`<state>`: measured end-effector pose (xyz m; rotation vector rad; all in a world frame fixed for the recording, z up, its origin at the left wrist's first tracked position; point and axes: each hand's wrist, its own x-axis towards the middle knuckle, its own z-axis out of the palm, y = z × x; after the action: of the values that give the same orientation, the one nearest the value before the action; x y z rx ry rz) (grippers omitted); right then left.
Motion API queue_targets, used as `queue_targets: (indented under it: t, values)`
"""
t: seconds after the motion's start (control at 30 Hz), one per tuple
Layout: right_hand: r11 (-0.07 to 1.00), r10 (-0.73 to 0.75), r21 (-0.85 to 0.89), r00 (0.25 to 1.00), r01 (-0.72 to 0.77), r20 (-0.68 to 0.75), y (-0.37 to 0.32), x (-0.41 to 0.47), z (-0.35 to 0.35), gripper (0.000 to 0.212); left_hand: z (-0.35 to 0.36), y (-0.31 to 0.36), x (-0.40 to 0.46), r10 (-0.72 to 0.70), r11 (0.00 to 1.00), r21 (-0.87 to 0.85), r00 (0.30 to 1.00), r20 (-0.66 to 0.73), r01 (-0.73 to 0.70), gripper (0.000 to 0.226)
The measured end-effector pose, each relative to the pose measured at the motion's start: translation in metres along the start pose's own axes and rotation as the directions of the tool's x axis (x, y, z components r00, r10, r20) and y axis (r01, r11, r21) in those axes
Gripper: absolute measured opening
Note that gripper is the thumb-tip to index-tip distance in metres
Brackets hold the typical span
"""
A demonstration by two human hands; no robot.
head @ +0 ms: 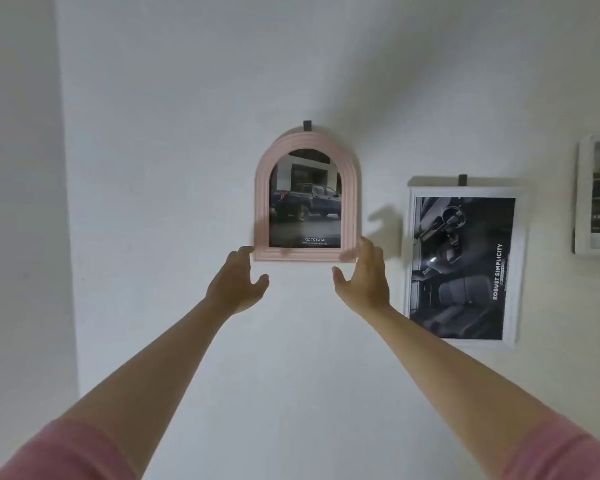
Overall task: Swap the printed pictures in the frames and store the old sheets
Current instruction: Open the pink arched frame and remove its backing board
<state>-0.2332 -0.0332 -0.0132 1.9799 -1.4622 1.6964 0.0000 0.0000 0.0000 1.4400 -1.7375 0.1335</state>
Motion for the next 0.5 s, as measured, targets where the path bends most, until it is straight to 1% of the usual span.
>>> queue_targets:
  t: [0.13,0.23,0.33,0.5]
  values:
    - [0.999,-0.007,-0.037,1.0,0.007,0.007,-0.006,0.01,0.008,0.083,0.007,-0.008,0.015,0.026,0.998,-0.061,0.999,0.022,-0.025,0.065]
    - [0.998,0.023,-0.06,0.999,-0.021,0.023,0.0,0.02,0.017,0.091,0.017,-0.011,0.026,0.046,0.992,-0.117,0.999,0.009,-0.045,0.07]
    - [0.996,0.047,-0.08,0.999,-0.047,-0.001,0.006,0.03,0.024,0.098,0.021,-0.016,0.036,0.061,0.981,-0.179,0.996,-0.06,-0.071,0.071]
    - [0.997,-0.015,-0.075,0.999,0.011,-0.05,0.0,0.039,0.02,0.1,0.019,-0.017,0.052,0.122,0.945,-0.277,0.974,-0.192,-0.173,0.068]
